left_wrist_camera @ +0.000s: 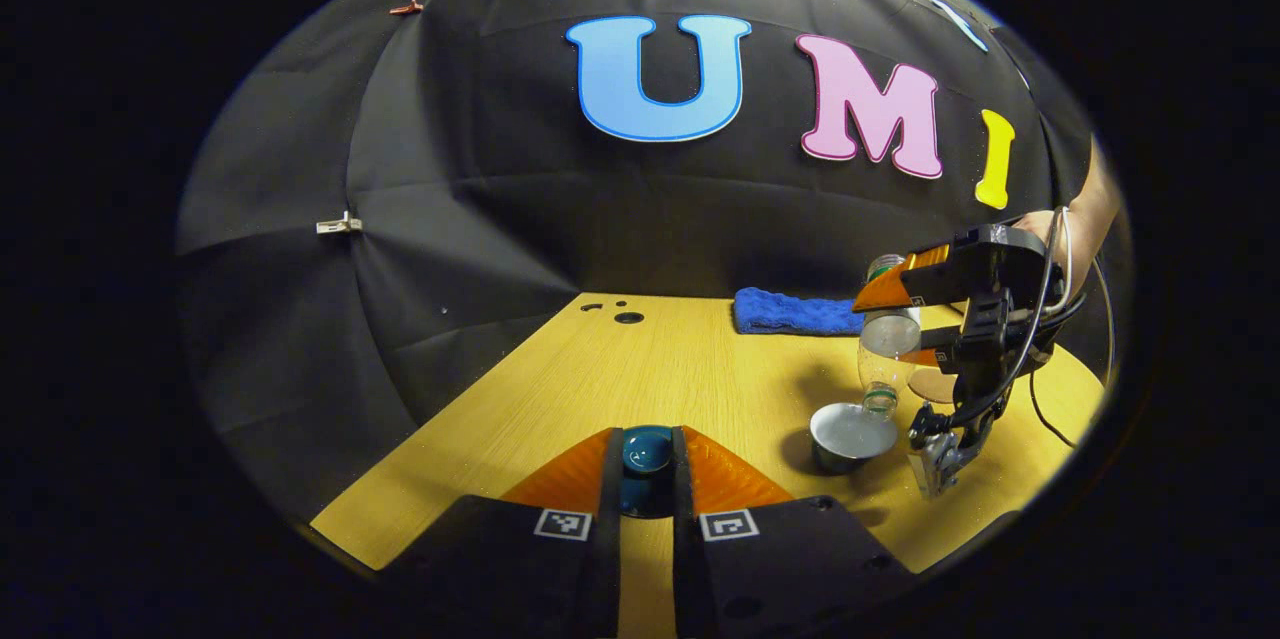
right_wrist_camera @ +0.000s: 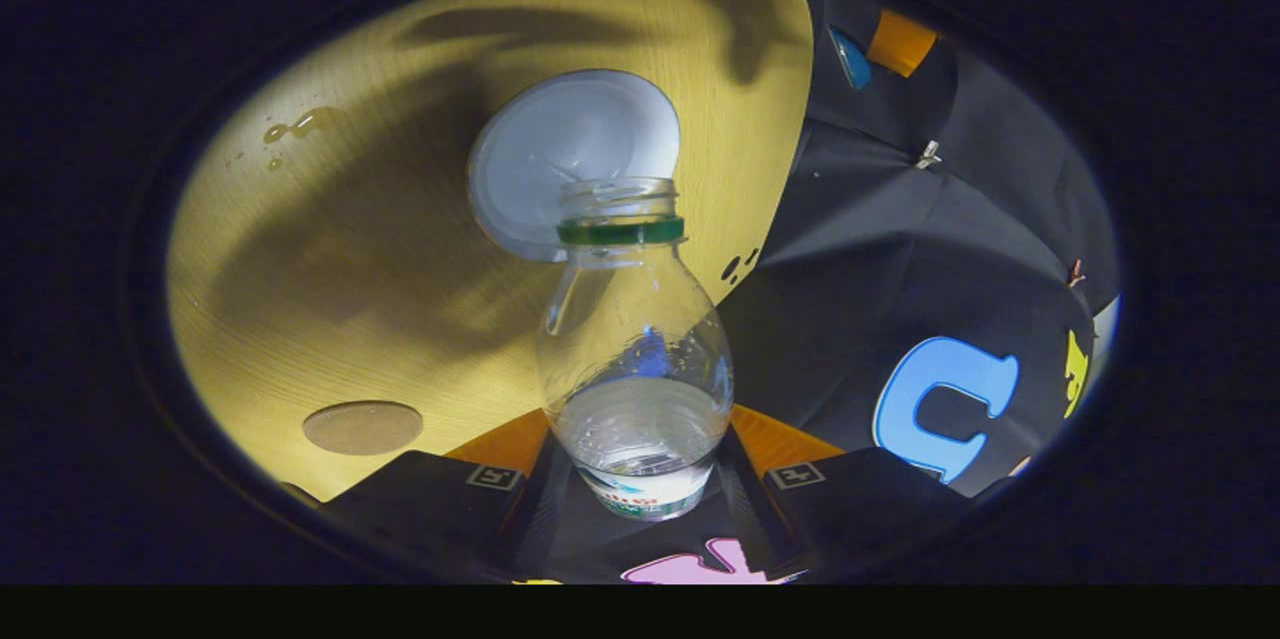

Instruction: Open the teacup lid with one hand, grasp the water bottle and pour water into the teacup with the other hand; after pouring, place the water bottle on the coaster and then close the teacup lid.

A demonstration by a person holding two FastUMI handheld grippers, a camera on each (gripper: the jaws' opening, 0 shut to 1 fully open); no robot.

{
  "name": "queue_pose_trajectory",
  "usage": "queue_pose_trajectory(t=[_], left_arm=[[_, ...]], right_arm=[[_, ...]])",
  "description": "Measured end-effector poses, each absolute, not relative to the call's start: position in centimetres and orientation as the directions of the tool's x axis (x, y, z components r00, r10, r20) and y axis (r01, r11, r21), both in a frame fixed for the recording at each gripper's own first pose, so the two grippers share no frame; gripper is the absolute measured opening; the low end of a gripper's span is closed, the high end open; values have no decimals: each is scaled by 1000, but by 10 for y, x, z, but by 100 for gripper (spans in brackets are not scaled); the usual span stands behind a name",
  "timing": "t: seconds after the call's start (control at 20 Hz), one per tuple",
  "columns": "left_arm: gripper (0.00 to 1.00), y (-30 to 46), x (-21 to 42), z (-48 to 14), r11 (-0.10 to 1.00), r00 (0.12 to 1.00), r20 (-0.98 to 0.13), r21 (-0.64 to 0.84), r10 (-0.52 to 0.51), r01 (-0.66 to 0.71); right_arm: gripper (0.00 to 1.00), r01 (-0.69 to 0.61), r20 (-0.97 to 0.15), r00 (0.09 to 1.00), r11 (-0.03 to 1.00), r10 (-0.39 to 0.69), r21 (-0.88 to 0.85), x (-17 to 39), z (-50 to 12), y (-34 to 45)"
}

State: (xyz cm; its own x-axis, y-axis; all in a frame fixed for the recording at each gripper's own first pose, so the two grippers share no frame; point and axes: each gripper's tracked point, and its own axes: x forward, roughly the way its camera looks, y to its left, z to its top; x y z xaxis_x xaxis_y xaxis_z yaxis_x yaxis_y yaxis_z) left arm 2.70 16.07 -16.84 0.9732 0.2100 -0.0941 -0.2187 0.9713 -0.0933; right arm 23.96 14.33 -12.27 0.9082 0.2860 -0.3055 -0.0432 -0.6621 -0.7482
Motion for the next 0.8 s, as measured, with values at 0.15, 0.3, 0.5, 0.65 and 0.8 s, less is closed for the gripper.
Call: queue_pose_trajectory(t=[0.15, 0.3, 0.5, 0.65, 0.8], left_arm=[[25, 160, 26, -168, 968, 972, -95, -105, 216, -226], [25, 155, 26, -165, 970, 973, -95, -100, 211, -220], [25, 148, 29, -157, 974, 975, -90, -82, 202, -209], [22, 137, 34, -153, 978, 978, -87, -76, 189, -196], [25, 122, 42, -151, 981, 981, -89, -71, 173, -180]], right_arm=[[73, -70, -298, 918, -633, 261, -771, 236, -122, 141], [73, -129, -305, 921, -547, 245, -827, 233, -123, 138], [72, -283, -345, 924, -314, 163, -906, 237, -126, 120], [74, -362, -367, 924, -62, 110, -930, 245, -123, 104], [74, -408, -399, 913, 237, 86, -882, 254, -120, 94]])
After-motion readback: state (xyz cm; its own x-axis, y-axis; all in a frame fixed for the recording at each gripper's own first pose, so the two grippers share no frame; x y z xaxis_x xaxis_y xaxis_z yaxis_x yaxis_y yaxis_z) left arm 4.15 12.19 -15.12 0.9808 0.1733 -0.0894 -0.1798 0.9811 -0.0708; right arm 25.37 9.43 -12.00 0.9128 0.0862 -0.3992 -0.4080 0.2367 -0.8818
